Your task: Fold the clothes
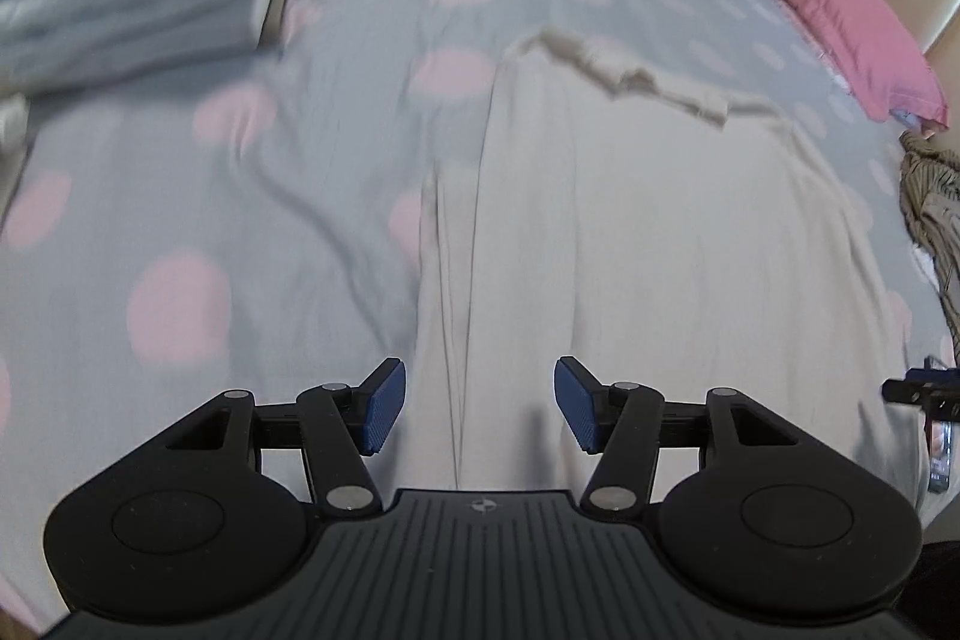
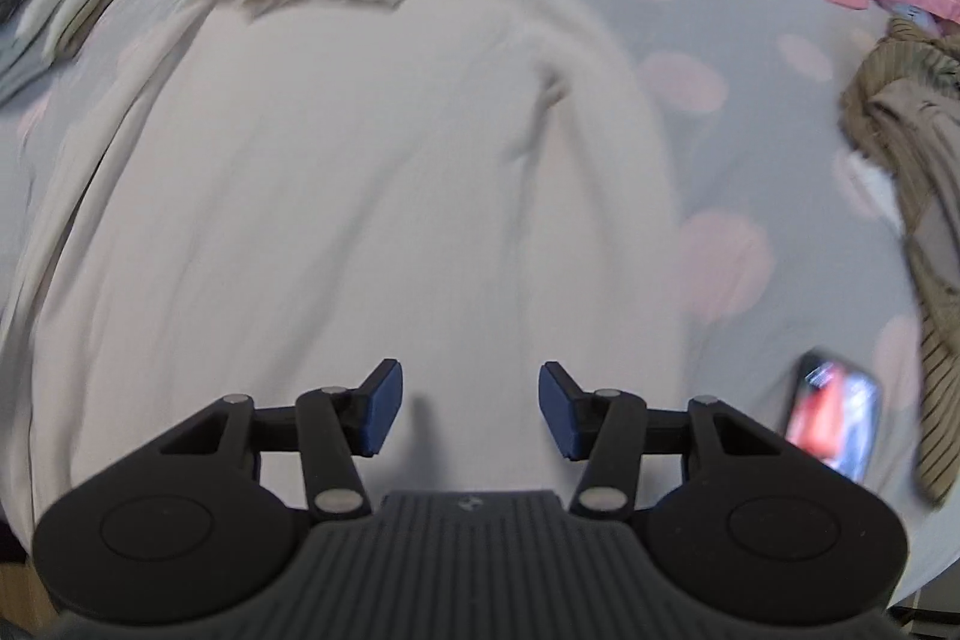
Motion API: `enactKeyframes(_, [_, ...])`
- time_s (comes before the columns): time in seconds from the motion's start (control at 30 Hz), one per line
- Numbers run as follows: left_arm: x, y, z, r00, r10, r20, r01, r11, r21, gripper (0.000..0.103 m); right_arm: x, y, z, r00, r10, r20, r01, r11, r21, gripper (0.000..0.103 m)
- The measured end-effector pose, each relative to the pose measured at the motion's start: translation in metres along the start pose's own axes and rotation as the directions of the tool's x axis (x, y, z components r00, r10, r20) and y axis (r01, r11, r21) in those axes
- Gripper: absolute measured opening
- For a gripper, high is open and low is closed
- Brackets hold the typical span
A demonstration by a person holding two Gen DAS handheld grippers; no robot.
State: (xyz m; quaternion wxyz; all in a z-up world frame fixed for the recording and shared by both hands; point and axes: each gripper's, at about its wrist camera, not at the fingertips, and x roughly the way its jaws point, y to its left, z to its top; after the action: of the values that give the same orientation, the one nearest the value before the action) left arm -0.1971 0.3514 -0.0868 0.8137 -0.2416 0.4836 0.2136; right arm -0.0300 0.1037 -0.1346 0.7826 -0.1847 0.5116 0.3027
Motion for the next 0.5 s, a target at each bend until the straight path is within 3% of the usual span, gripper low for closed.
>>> enactKeyframes(0.17, [0.011, -0.008, -0.027, 0.999, -0.002, -0.054, 0.001, 1.0, -0.022, 0.053, 0.012, 0.032, -0.021, 1.0, 0.01, -0.022, -0.011, 0.998, -0.064, 0.057])
enactKeyframes(0.37, [0.025, -0.018, -0.036, 0.995, 0.061, -0.085, -0.057, 0.997, 0.046, 0.049, 0.022, 0.043, -0.022, 0.999, 0.001, -0.044, -0.007, 0.992, -0.125, 0.064])
enactKeyframes(0.43, [0.028, -0.018, -0.036, 0.995, 0.059, -0.085, -0.054, 0.997, 0.05, 0.044, 0.024, 0.042, -0.023, 0.999, 0.01, -0.049, -0.016, 0.993, -0.117, 0.068])
enactKeyframes(0.5, [0.029, -0.017, -0.036, 0.995, 0.046, -0.091, -0.042, 0.998, 0.041, 0.031, 0.026, 0.043, -0.025, 0.999, 0.011, -0.049, -0.017, 0.992, -0.123, 0.07])
